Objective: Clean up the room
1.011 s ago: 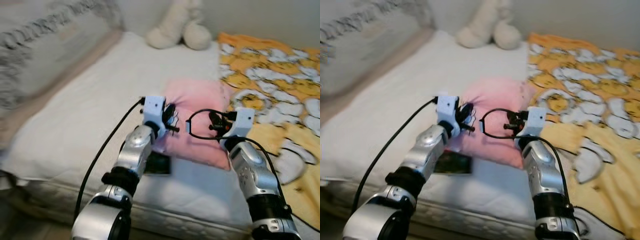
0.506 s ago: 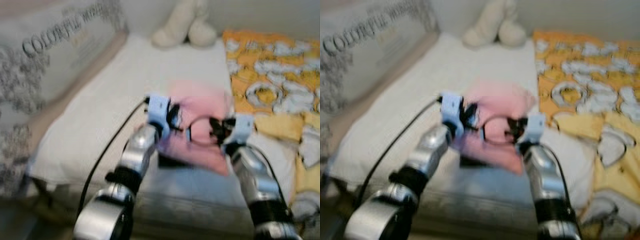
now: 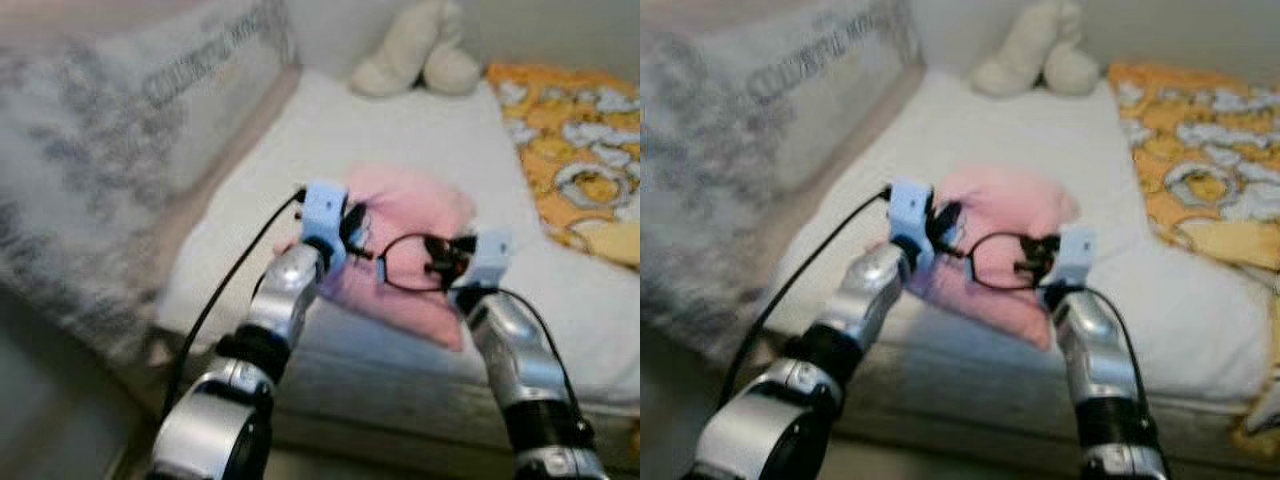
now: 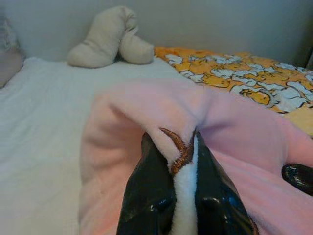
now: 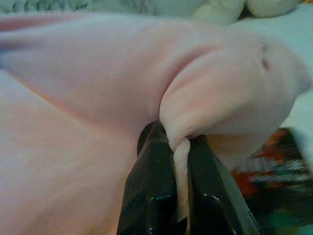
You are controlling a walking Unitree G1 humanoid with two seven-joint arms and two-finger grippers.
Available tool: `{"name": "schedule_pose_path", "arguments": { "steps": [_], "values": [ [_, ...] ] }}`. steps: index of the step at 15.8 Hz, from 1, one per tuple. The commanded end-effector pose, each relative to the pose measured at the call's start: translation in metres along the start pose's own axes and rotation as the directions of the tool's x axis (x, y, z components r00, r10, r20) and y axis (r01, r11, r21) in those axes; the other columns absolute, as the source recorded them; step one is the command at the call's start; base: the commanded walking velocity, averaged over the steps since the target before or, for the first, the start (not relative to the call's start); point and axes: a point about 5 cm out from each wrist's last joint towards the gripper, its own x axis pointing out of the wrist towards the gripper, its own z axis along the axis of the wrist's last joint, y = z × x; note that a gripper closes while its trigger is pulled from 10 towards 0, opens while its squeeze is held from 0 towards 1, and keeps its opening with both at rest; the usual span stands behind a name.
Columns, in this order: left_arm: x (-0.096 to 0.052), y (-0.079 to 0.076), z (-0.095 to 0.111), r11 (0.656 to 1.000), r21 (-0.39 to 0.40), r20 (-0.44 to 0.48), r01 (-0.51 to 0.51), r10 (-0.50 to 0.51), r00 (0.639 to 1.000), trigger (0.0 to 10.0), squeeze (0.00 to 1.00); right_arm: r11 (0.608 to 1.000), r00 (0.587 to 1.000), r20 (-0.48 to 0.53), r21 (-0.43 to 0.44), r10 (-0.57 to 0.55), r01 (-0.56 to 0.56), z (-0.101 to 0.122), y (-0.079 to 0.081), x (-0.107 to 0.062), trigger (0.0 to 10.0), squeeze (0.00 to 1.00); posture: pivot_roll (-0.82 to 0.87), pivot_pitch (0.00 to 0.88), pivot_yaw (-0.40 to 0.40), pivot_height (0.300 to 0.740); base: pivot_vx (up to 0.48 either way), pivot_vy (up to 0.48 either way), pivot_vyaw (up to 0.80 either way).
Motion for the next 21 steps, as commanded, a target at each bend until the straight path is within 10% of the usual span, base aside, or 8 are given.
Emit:
{"name": "schedule_pose_path", "arguments": {
  "steps": [1,4,5,21],
  "values": [
    [0.000,0.009,0.010,1.000,0.009,0.043,-0.026,0.026,0.999,10.0,0.00,0.998,0.998,0.025,-0.016,0.058,-0.057,0.007,0.014,0.005,0.0,0.00,0.08,0.000,0.038,0.740,0.000,0.480,0.00],
    [0.000,0.013,0.006,0.994,0.053,0.017,-0.091,0.090,0.996,10.0,0.00,0.999,0.999,0.018,-0.020,0.050,-0.050,0.005,0.013,0.004,0.0,0.00,0.08,0.000,0.036,0.740,0.000,0.320,0.00],
    [0.000,0.019,0.005,0.984,0.079,0.002,-0.160,0.161,0.987,10.0,0.00,0.999,0.999,0.001,-0.025,0.042,-0.042,0.002,0.013,0.004,10.0,0.00,0.08,0.000,0.036,0.740,0.000,0.000,0.00],
    [-0.007,0.039,-0.006,0.948,0.025,-0.030,-0.316,0.317,0.948,10.0,0.00,0.996,0.999,-0.042,-0.087,-0.003,0.000,-0.010,0.009,0.001,10.0,0.00,0.08,0.000,0.021,0.740,0.447,0.000,0.44]
  ]
}}
